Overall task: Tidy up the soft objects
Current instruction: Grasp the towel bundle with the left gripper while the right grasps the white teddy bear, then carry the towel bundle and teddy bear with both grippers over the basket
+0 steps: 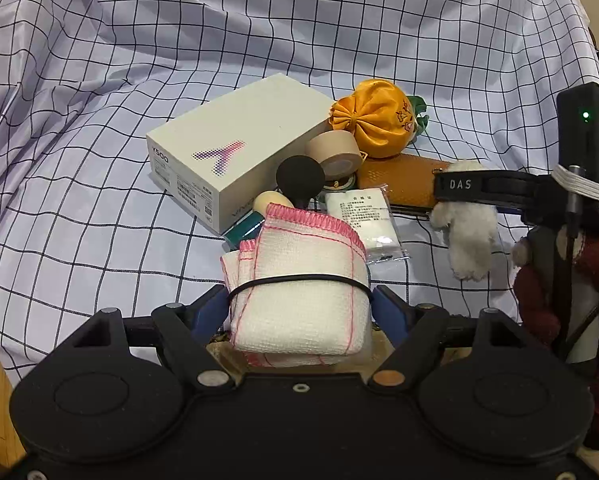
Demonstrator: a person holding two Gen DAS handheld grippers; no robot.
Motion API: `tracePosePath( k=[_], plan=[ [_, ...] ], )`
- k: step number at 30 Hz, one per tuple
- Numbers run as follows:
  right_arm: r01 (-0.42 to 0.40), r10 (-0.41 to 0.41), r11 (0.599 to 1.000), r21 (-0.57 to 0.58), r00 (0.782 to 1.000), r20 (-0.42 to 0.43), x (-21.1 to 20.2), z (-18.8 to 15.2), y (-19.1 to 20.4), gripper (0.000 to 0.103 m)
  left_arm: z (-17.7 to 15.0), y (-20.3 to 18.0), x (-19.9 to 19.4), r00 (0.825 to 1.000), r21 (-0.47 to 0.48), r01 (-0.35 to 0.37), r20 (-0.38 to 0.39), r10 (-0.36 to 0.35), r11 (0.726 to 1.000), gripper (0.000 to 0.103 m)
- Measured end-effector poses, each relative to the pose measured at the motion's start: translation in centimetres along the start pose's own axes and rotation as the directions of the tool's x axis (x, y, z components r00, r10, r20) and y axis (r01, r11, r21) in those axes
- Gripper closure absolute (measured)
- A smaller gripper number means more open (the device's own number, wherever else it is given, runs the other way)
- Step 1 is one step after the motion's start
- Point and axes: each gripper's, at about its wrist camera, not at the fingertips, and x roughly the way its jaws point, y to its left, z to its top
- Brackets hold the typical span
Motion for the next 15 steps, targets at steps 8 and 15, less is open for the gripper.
tracePosePath(
  k=[8,15],
  plan=[
    [-0.053,0.052,0.998,0.032,0.998,0.023,-3.1,-0.2,-1.1,0.055,-0.6,-0.7,-1.6,1.0,0.011,-0.004,0.02,0.004,1.0,0.03],
    [-0.156,0.15,0.985,0.067,0.984,0.092,-9.6,-1.7,-2.8,0.055,-1.9,-1.7,-4.1,0.998,0.023,-0.012,0.056,0.01,1.0,0.03]
  ],
)
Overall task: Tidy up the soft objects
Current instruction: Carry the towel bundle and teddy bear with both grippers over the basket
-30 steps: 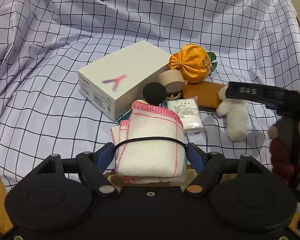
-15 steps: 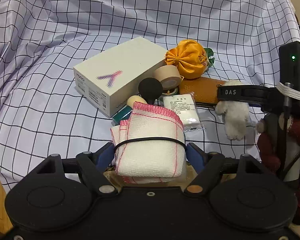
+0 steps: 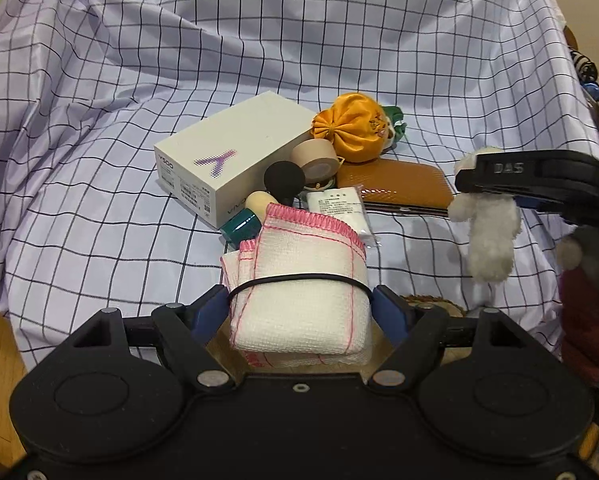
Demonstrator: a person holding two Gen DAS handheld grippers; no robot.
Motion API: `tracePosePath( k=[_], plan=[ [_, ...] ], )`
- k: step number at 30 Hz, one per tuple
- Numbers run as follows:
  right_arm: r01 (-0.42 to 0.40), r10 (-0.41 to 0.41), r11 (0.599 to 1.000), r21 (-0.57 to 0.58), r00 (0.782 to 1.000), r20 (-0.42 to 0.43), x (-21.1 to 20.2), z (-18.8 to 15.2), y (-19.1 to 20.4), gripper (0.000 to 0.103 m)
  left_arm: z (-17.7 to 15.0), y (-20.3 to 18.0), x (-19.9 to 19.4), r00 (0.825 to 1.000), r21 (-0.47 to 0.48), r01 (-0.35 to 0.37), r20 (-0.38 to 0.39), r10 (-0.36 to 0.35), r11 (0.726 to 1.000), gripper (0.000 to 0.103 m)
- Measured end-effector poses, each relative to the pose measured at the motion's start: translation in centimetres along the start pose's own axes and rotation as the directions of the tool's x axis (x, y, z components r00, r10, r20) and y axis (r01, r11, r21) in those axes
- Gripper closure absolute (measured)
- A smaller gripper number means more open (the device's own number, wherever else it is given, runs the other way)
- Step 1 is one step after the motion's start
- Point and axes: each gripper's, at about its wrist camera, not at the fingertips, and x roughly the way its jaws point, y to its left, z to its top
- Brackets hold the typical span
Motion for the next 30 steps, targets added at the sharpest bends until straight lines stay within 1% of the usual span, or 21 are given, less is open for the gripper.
tracePosePath(
  k=[7,12,22,30],
  plan=[
    [-0.086,0.085,0.996,0.018,0.994,0.061,-7.4,-3.4,-1.3,0.055,-2.2,-0.9,-3.0,0.999,0.005,-0.015,0.031,0.014,1.0,0.03],
    [-0.114,0.112,0.993,0.02,0.991,0.079,-11.1,-6.2,-1.9,0.055,-4.0,-1.4,-4.5,0.999,-0.008,-0.019,0.026,0.019,1.0,0.03],
    [-0.158,0.155,0.987,0.021,0.983,0.095,-16.1,-11.1,-2.4,0.055,-7.1,-2.2,-7.4,0.999,-0.033,-0.03,0.027,0.031,0.999,0.03],
    [-0.169,0.167,0.985,0.015,0.982,0.089,-18.3,-13.0,-2.5,0.055,-8.5,-2.0,-8.9,1.0,-0.075,-0.013,0.024,0.015,0.997,0.029]
  ],
)
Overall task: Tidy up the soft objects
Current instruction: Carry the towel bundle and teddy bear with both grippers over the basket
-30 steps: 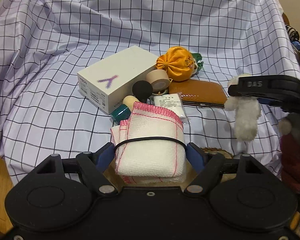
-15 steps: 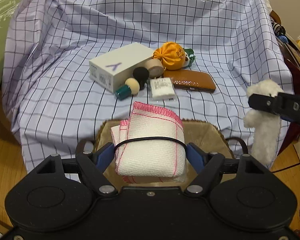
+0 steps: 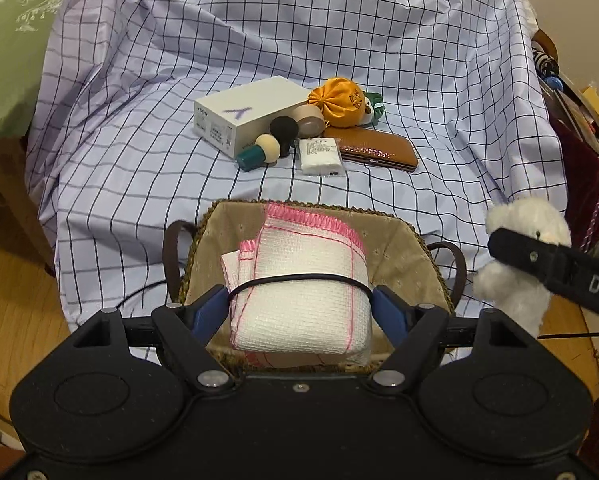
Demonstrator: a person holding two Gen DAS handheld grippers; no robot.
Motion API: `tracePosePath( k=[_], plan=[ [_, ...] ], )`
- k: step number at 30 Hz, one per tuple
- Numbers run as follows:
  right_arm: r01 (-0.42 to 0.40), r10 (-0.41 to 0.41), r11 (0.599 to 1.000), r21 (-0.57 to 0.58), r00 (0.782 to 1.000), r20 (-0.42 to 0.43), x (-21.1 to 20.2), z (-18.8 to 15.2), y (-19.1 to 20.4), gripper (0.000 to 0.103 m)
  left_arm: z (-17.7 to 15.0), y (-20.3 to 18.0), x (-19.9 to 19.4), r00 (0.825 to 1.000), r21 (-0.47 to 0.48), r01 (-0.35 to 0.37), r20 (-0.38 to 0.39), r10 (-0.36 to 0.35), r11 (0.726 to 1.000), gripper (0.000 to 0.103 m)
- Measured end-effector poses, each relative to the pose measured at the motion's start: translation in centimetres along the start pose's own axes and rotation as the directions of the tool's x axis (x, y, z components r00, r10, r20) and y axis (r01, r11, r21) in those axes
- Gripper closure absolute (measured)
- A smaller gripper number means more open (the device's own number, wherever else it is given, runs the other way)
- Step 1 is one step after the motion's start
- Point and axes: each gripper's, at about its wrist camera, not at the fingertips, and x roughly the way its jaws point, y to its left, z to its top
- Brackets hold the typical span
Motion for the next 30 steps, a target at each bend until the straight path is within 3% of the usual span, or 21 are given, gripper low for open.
tracePosePath(
  k=[15,30],
  plan=[
    [0.015,-0.017,0.999,-0.029,0.996,-0.083,1.0,-1.5,0.7,0.055,-1.2,1.6,1.6,0.996,-0.065,-0.016,-0.084,0.01,0.998,0.029],
    [0.022,-0.026,0.999,-0.033,0.992,-0.124,1.9,-1.9,0.4,0.054,-1.1,1.7,2.0,0.996,-0.065,-0.041,-0.077,0.036,0.997,0.028]
  ],
)
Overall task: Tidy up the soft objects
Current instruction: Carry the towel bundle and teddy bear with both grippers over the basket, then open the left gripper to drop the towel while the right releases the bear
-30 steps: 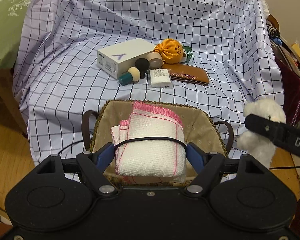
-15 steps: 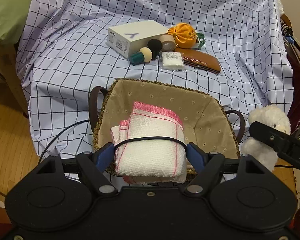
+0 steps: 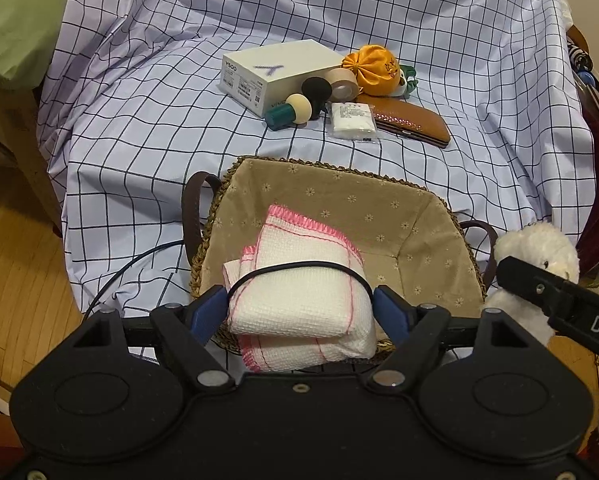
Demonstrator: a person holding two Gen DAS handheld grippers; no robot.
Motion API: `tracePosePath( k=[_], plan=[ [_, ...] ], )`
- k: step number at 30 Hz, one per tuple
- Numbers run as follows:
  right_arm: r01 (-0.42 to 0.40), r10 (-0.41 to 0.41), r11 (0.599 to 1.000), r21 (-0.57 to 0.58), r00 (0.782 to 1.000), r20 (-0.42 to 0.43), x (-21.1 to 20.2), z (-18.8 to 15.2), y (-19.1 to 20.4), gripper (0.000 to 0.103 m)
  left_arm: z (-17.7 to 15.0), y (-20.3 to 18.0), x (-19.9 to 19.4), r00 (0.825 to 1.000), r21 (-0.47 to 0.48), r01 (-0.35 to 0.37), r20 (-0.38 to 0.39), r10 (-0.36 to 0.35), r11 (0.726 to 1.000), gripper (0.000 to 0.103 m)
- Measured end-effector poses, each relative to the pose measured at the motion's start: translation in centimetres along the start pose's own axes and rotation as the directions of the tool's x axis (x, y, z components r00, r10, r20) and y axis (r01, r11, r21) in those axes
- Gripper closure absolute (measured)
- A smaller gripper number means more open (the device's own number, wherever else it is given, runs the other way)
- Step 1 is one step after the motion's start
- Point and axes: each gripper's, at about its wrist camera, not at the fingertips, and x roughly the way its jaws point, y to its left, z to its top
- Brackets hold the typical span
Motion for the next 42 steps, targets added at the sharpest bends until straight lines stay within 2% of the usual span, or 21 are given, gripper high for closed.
tracePosePath(
  k=[5,7,16,28,30,31,32,36,42],
  plan=[
    [-0.002,0.002,1.0,-0.006,1.0,-0.004,0.1,-0.1,0.1,0.054,0.0,0.0,-0.3,1.0,0.003,0.001,0.022,-0.001,1.0,0.027],
    [-0.001,0.001,1.0,-0.007,1.0,-0.007,0.2,-0.1,0.1,0.054,0.0,0.0,-0.6,0.999,0.005,0.003,0.036,-0.003,1.0,0.02],
    [0.003,-0.003,1.0,-0.012,1.0,-0.013,0.5,-0.2,0.2,0.054,-0.2,-0.2,-1.0,0.996,0.017,-0.053,0.07,0.052,0.998,0.02],
    [0.011,-0.012,1.0,-0.027,1.0,-0.012,1.8,0.6,0.8,0.054,-0.4,-0.1,-0.9,0.996,0.019,-0.062,0.063,0.06,0.998,0.02],
    [0.01,-0.011,1.0,-0.028,1.0,-0.003,2.0,0.8,1.0,0.052,-0.5,-0.1,-0.9,0.996,0.018,-0.063,0.063,0.062,0.998,0.02],
    [0.01,-0.01,1.0,-0.027,1.0,0.006,1.9,0.9,1.1,0.045,-0.5,0.0,-0.9,0.996,0.017,-0.063,0.063,0.062,0.998,0.02],
    [0.009,-0.009,1.0,-0.025,1.0,0.013,1.9,1.0,1.2,0.033,-0.5,0.0,-0.9,0.996,0.017,-0.063,0.063,0.062,0.998,0.02],
    [0.017,-0.016,0.999,-0.032,0.999,0.05,1.2,1.2,1.4,0.033,-0.5,-0.1,-0.9,0.996,0.018,-0.062,0.062,0.061,0.998,0.02],
    [0.024,-0.023,1.0,-0.02,0.999,0.037,1.1,1.1,1.1,0.033,-0.5,0.0,-1.0,0.996,0.021,-0.063,0.063,0.061,0.998,0.02]
  ],
)
